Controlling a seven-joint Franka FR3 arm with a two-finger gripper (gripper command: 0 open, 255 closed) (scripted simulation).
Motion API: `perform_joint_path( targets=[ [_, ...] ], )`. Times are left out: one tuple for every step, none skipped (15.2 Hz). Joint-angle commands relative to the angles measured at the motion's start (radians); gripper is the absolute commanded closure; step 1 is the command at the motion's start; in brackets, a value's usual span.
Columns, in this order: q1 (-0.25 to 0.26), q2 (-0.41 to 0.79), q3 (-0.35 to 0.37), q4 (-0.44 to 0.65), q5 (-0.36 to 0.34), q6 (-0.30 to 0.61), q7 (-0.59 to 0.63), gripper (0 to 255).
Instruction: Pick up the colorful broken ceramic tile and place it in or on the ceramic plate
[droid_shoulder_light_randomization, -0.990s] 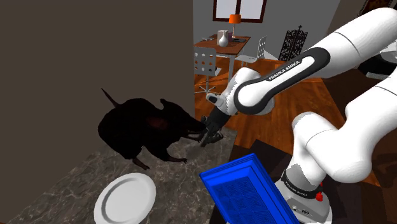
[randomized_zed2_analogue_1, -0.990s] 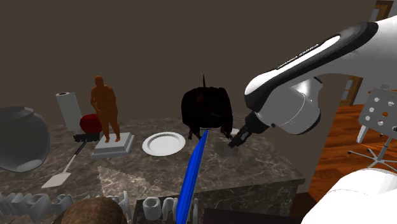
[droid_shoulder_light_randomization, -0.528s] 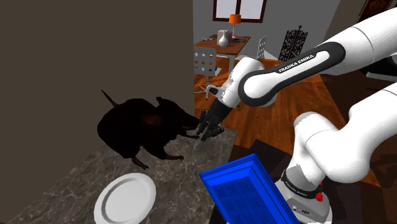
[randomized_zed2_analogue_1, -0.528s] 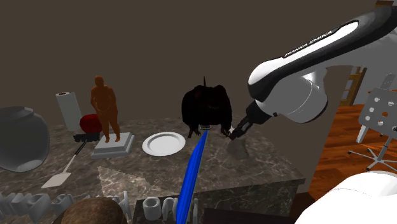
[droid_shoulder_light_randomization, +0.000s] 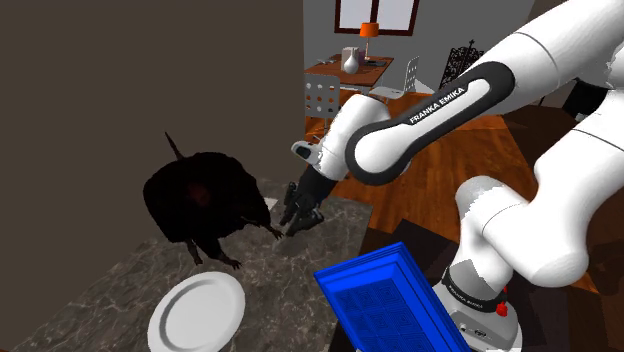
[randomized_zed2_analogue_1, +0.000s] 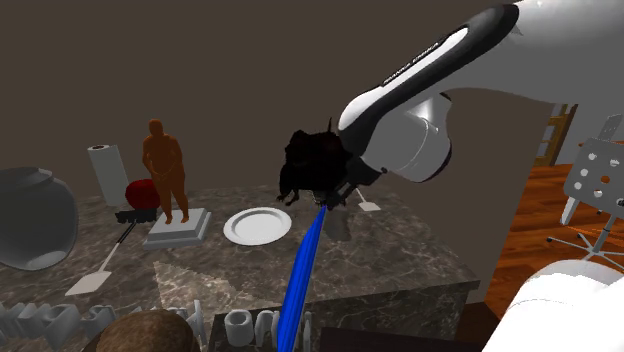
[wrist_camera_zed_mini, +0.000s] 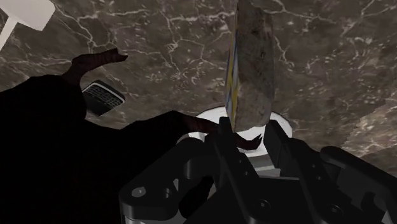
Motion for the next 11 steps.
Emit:
perform_joint_path(
  targets=[
    [0.053,0.072,0.012,0.054,0.036,0.036,0.021,255],
    [0.074,0.104,0.019,0.08,0.051,0.047,0.032,255],
    [0.094,0.137,0.025,0.107,0.065,0.057,0.043,255],
    [0.112,0.17,0.032,0.134,0.077,0.065,0.053,255],
    [0.128,0.202,0.039,0.163,0.089,0.072,0.064,255],
    [0.143,0.235,0.046,0.192,0.1,0.077,0.075,255],
    [0.155,0.267,0.053,0.223,0.109,0.081,0.086,255],
    [0.166,0.299,0.061,0.254,0.117,0.084,0.098,255],
    [0.177,0.331,0.068,0.286,0.122,0.085,0.111,255],
    [0.184,0.363,0.076,0.318,0.126,0.086,0.125,255],
    [0.179,0.333,0.065,0.289,0.127,0.078,0.101,255]
  ],
)
